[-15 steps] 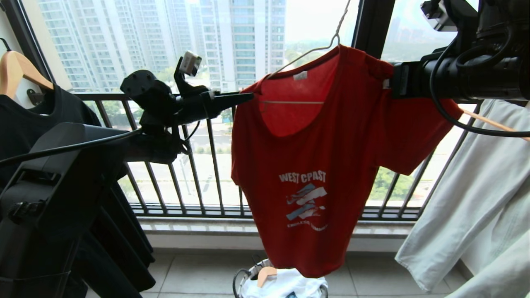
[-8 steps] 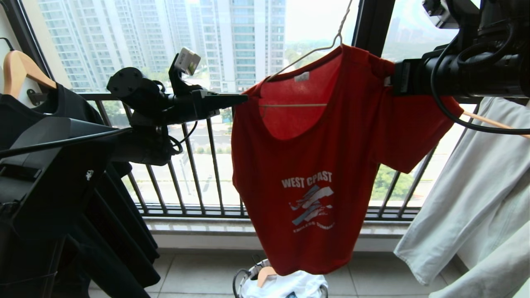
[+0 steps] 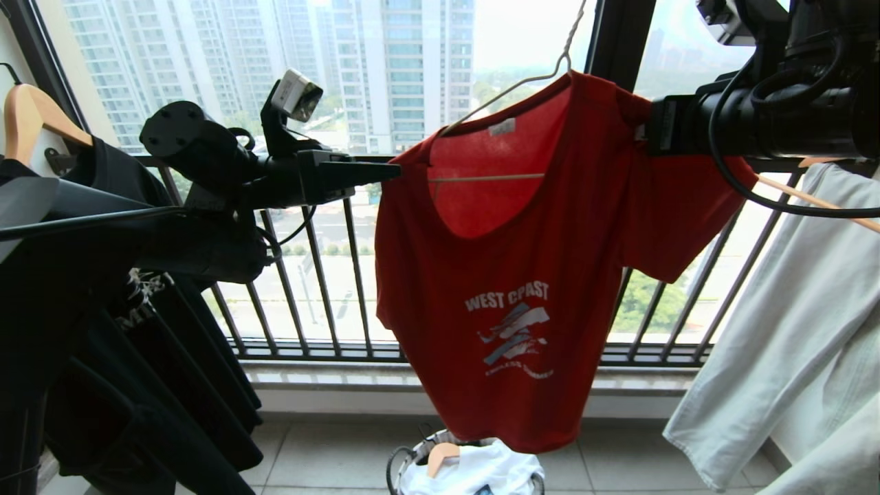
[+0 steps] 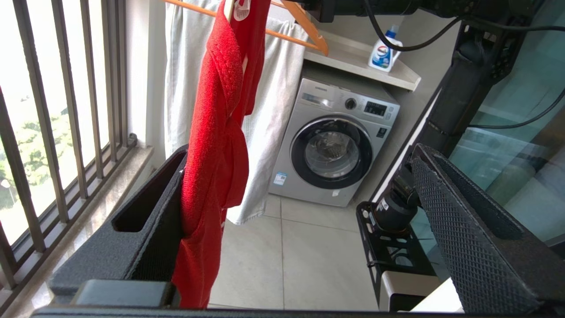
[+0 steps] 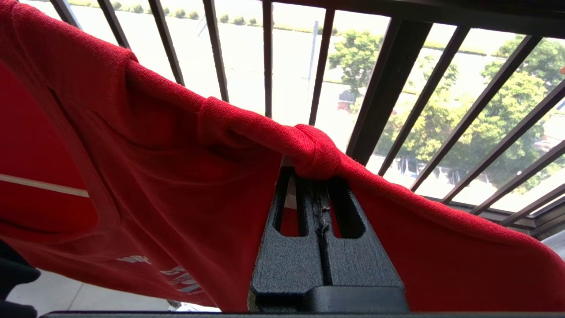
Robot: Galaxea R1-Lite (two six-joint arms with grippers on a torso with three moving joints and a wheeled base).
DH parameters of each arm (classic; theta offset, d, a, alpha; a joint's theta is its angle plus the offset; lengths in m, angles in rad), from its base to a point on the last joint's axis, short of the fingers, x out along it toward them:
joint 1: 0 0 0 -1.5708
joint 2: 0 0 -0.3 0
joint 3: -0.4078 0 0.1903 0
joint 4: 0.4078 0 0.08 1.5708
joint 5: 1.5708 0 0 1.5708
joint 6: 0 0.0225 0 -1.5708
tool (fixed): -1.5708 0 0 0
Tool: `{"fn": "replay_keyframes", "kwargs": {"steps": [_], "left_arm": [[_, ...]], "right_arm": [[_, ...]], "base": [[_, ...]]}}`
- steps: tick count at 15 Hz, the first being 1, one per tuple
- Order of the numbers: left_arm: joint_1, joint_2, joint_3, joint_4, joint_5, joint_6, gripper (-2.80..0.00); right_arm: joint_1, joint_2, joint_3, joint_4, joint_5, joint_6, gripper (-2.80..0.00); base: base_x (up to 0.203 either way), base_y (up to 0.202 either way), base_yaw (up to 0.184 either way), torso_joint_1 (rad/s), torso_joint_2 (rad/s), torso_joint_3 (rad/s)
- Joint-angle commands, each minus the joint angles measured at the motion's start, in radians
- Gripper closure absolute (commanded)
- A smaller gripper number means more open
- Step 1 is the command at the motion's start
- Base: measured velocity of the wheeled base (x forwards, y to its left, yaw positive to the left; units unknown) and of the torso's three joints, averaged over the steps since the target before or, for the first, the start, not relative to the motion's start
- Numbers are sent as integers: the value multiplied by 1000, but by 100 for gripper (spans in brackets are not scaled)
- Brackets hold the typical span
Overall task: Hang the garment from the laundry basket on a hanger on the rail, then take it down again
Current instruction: Take the clothes off the clothes rack
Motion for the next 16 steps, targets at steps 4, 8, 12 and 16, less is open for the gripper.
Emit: {"fn": "replay_keyframes", "kwargs": {"steps": [4,8,12,16], "left_arm": [[-1,-89,61,-5,-27,-6,-280],[-1,-89,66,-7,-30,-5,0],[-1,-77,65,-8,-29,-5,0],[0,-72,63,-10,-23,-4,0]], "right_arm": [[0,5,-14,1,1,0,0],[0,5,-14,2,0,0,0],[0,5,-14,2,1,-1,0],[-1,5,-12,2,1,0,0]], "base": [[0,0,0,0,0,0],[0,0,0,0,0,0],[0,0,0,0,0,0],[0,0,0,0,0,0]]}}
